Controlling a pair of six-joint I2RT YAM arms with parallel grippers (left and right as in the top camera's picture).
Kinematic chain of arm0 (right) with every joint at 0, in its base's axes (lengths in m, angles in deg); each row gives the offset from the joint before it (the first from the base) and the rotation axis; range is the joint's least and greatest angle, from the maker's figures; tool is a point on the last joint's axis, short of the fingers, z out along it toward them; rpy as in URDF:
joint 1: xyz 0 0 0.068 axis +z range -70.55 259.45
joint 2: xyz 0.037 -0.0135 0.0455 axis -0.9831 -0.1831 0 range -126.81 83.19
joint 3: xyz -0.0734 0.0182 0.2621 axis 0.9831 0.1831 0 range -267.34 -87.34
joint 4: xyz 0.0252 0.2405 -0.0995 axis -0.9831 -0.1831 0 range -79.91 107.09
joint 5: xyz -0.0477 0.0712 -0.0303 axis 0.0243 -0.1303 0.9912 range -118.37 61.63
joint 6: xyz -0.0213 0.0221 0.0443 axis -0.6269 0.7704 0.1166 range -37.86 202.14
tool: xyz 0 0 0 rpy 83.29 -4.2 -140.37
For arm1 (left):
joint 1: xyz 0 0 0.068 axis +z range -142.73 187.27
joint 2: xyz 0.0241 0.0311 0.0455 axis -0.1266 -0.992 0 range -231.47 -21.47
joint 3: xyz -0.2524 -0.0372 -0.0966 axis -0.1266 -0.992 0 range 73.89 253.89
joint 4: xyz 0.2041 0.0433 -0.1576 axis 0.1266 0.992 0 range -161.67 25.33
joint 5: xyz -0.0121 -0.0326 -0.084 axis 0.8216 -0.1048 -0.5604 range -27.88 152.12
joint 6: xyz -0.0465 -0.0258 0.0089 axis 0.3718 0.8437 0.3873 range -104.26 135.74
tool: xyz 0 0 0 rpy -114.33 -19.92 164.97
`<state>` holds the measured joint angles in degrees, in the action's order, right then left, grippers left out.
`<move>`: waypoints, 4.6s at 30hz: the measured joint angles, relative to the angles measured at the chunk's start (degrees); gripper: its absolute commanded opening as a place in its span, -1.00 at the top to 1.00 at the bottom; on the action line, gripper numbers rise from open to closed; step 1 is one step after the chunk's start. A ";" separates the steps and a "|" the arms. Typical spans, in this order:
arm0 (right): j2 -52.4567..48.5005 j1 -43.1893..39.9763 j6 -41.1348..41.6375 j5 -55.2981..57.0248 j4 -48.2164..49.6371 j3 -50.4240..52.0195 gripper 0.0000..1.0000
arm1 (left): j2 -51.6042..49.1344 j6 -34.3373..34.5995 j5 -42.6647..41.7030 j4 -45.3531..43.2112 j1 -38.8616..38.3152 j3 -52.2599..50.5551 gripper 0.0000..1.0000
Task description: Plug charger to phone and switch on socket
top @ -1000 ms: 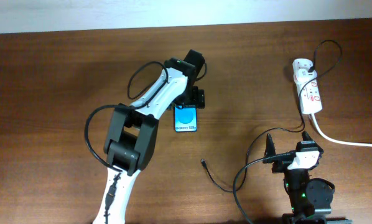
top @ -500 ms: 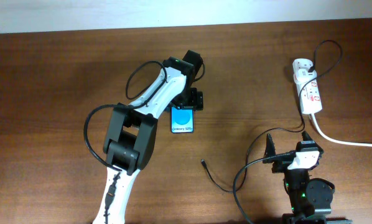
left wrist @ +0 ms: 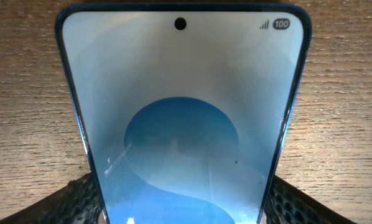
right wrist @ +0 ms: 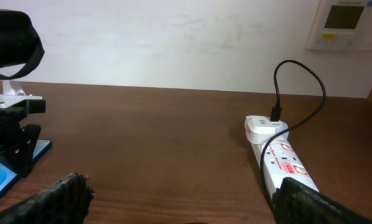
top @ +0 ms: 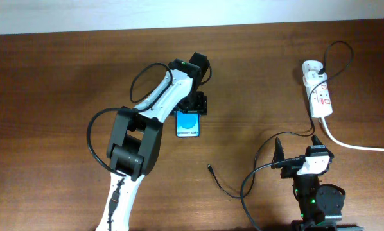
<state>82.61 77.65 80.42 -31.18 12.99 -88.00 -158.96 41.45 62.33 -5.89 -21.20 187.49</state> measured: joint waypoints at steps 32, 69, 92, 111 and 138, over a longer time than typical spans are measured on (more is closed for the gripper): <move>0.00 0.00 0.00 0.00 0.00 0.00 -0.97 | -2.78 -4.94 -85.11 20.35 19.89 17.94 -0.53; 0.00 0.00 0.02 0.00 0.00 0.00 -0.97 | -2.78 -1.18 -87.03 21.64 23.78 17.97 -0.58; 0.00 0.00 -0.02 0.00 -0.02 0.00 -0.97 | -2.78 -1.18 -87.03 22.12 23.78 17.97 -0.58; 0.00 -0.02 0.00 0.00 -0.02 0.00 -0.97 | -2.78 -1.18 -87.03 22.12 23.78 17.97 -0.59; -0.04 -0.02 8.66 -13.53 12.48 0.04 -0.97 | -2.78 -1.18 -87.21 22.97 23.78 17.97 -0.60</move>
<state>82.57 77.63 89.08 -44.71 25.47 -87.96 -161.74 40.27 -24.88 17.08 2.58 205.45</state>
